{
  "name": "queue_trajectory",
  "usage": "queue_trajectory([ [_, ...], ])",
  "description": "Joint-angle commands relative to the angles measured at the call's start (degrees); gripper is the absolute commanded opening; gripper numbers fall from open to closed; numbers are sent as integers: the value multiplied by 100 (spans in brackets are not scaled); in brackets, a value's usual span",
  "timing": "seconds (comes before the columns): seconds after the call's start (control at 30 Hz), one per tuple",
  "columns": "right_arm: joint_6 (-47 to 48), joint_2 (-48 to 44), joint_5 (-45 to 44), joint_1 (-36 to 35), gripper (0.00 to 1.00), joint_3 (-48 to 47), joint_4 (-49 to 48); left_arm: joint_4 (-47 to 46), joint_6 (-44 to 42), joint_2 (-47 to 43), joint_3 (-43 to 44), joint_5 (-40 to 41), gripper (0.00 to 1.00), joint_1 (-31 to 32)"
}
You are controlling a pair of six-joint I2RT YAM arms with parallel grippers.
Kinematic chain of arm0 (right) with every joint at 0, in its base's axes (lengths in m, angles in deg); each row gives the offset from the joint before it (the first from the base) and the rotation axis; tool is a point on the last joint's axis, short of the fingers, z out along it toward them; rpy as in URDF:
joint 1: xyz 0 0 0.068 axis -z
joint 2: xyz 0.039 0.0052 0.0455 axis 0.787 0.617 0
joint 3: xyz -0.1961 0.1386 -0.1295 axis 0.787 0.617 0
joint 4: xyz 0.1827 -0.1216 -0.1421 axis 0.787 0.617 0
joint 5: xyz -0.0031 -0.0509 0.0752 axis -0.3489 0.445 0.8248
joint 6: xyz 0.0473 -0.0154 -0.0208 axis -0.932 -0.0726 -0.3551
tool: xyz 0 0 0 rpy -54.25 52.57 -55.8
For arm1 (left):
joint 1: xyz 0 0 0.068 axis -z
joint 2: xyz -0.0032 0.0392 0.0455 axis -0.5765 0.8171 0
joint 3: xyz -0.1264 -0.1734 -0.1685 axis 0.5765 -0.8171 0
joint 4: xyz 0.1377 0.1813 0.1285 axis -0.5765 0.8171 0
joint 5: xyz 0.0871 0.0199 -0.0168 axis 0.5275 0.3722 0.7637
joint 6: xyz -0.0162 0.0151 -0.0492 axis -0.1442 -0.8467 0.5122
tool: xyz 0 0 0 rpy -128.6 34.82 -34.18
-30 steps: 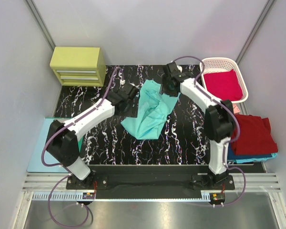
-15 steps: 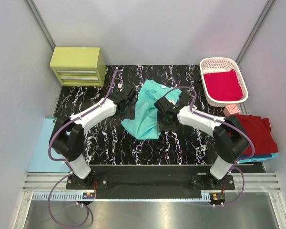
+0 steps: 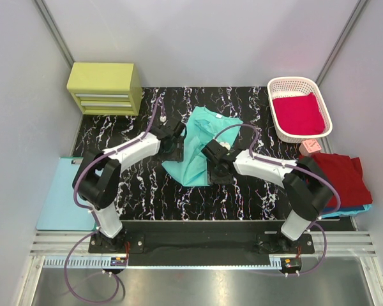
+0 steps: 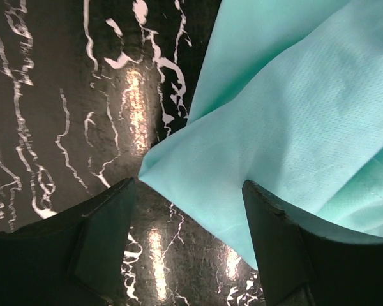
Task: Fold and stack the t-shirts
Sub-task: Grab one side of the 2/3 rectangular tshirt with both arms
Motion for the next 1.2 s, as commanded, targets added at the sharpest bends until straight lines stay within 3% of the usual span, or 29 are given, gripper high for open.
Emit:
queue_trajectory([
  [0.0,-46,105,-89,-30,57,34,-403,-356,85,17,-191,-185,72,-25],
  [0.2,139,605,8,-30,56,-229,-667,-400,58,9,-306,-124,71,-25],
  [0.33,183,887,78,-30,49,-379,-685,-409,41,-62,-376,-132,70,-25],
  [0.43,113,957,218,-30,30,-300,-632,-400,58,-158,-473,-185,66,-25],
  [0.47,34,923,227,-38,17,-248,-597,-409,85,-185,-542,-203,63,-25],
  [0.6,-72,677,184,-38,0,16,-395,-392,94,-378,-780,-343,42,-25],
  [0.83,-564,-158,-483,-39,0,447,439,-295,-29,-870,-1184,-782,17,263],
  [1.0,-836,-501,-1055,-39,0,333,1134,-119,-21,-888,-1211,-1072,11,746],
  [1.17,-863,-238,-1257,-39,0,78,1599,48,23,-713,-1158,-1284,11,1178],
])
